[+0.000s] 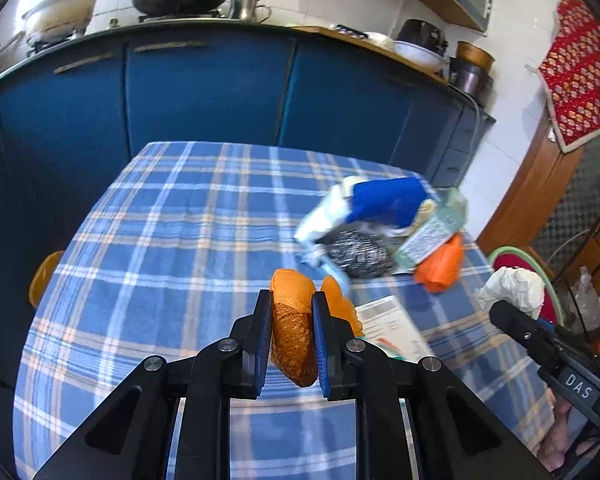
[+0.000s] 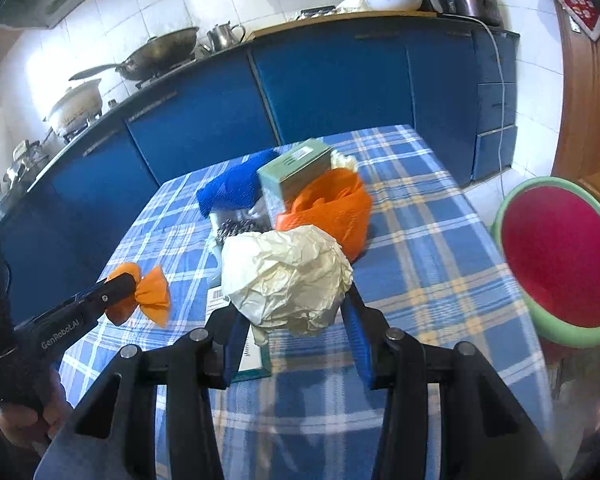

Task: Collect trash
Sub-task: 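Carry both items over the red bucket and open both grippers to drop them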

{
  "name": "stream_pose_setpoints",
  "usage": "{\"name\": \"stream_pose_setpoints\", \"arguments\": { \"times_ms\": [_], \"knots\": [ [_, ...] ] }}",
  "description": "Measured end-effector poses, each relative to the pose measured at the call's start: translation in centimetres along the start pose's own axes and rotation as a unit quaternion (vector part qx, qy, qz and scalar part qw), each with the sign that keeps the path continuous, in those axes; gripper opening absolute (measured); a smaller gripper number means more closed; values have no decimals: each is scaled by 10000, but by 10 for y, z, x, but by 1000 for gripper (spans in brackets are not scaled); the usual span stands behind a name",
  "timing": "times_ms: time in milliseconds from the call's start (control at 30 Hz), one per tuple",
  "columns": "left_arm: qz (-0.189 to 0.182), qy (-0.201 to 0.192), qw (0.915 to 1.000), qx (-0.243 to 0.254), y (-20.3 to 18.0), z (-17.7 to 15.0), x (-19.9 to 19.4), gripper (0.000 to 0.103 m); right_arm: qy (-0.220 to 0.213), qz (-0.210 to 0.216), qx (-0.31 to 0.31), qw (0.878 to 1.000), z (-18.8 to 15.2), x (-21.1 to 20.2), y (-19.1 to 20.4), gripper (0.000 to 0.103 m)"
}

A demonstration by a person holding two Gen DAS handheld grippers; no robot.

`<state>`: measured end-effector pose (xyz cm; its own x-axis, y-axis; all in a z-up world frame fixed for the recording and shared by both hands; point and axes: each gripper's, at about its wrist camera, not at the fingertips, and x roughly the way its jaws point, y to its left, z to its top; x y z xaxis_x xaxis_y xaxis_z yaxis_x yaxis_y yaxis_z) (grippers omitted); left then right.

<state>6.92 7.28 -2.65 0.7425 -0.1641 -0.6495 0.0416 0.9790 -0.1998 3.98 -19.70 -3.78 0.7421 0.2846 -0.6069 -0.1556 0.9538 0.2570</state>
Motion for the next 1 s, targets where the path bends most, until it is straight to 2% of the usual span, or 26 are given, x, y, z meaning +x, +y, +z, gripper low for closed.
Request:
{"name": "stream_pose_setpoints", "arguments": {
  "times_ms": [233, 500, 767, 1000],
  "knots": [
    [-461, -96, 9982, 360, -46, 13, -4, 19, -195, -196, 156, 9995, 4, -18, -28, 48],
    [-1010, -5, 9923, 717, -112, 27, 11, 19, -318, -546, 461, 9969, 12, -31, -78, 48],
    [-1463, 212, 9820, 1176, -189, 30, 34, 19, -481, -923, 946, 9901, 15, -42, -148, 48],
    [-1798, 453, 9713, 1488, -248, 27, 64, 19, -515, -1352, 1416, 9793, 8, -50, -202, 48]
  ]
}}
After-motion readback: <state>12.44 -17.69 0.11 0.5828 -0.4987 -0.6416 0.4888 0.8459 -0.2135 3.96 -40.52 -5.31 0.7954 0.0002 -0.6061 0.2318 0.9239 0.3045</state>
